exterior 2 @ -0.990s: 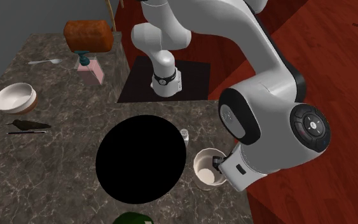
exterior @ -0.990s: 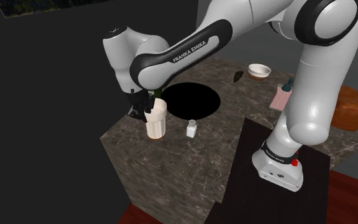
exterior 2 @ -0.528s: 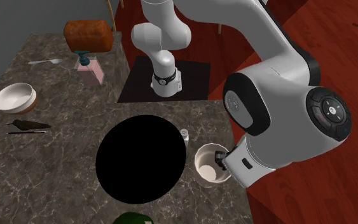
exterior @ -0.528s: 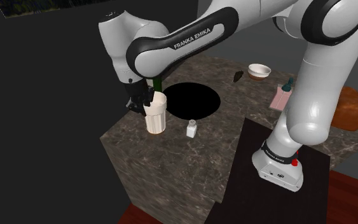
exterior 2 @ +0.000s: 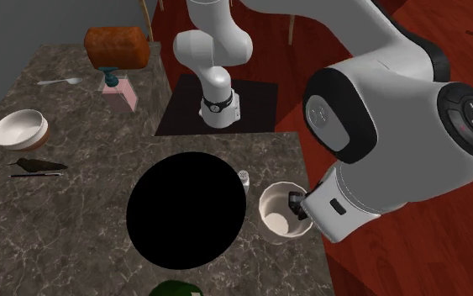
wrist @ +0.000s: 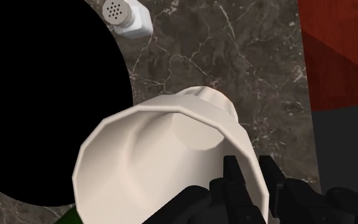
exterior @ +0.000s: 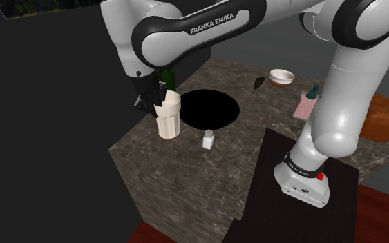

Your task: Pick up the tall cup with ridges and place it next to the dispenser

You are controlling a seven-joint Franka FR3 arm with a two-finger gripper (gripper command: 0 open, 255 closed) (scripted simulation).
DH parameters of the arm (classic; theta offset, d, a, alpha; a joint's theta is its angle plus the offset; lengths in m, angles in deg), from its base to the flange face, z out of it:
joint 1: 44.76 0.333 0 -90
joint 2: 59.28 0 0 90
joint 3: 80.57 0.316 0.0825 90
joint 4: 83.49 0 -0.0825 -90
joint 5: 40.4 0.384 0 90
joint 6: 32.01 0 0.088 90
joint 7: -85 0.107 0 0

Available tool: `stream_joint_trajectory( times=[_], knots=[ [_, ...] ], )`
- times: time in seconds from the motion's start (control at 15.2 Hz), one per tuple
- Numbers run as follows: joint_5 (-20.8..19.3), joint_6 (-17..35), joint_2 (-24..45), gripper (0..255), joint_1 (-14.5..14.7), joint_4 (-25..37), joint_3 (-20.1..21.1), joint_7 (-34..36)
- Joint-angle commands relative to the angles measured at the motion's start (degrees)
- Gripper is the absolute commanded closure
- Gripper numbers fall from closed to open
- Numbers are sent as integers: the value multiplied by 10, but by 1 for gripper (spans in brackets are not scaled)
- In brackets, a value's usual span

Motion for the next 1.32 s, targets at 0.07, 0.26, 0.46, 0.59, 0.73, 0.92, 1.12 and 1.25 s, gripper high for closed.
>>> stream_joint_trajectory(
  times=[0.07, 0.26, 0.46, 0.59, 0.73, 0.92, 1.12, 1.25],
  knots=[
    [2, -23, -4, 255, 0, 20, 0, -3],
    [3, -45, -5, 255, 1, 41, 1, -6],
    [4, -68, -6, 255, 2, 63, 2, -8],
    [4, -83, -5, 255, 3, 79, 2, -9],
    [4, -99, -4, 255, 4, 96, 3, -10],
    [3, -123, -2, 255, 6, 123, 3, -11],
    [1, -148, 3, 255, 8, 151, 4, -12],
    [-1, -165, 7, 255, 10, 172, 5, -12]
  ],
)
